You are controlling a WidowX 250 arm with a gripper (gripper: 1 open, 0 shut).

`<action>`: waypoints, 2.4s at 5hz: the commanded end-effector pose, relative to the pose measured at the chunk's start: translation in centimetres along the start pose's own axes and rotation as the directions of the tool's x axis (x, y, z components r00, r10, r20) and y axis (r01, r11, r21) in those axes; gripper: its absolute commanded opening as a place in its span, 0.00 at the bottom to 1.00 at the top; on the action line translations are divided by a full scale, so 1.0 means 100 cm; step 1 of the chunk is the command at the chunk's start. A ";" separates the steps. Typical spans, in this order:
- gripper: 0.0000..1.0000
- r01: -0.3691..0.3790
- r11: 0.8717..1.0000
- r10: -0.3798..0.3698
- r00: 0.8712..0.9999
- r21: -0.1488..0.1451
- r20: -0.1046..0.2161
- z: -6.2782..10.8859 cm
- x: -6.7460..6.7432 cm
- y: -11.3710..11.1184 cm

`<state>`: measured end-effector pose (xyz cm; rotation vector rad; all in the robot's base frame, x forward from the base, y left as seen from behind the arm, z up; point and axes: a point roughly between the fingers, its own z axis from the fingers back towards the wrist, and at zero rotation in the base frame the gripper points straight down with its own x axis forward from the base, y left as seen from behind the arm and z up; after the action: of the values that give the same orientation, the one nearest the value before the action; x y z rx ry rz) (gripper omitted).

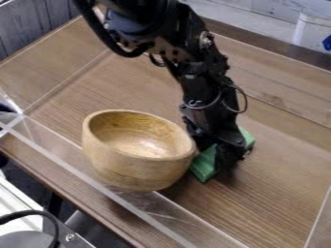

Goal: Remove the green block from inside the brown bowl and put it on the table

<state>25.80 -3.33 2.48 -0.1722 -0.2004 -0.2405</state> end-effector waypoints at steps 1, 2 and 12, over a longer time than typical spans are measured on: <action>0.00 0.028 1.000 -0.028 0.999 0.012 0.023 0.015 0.011 0.007; 0.00 0.056 0.998 -0.056 0.998 0.003 0.016 0.025 0.016 0.006; 0.00 0.126 0.982 -0.141 0.985 0.143 0.101 0.056 0.085 -0.065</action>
<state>30.76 -10.19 8.78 -0.0310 -0.2792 -0.3474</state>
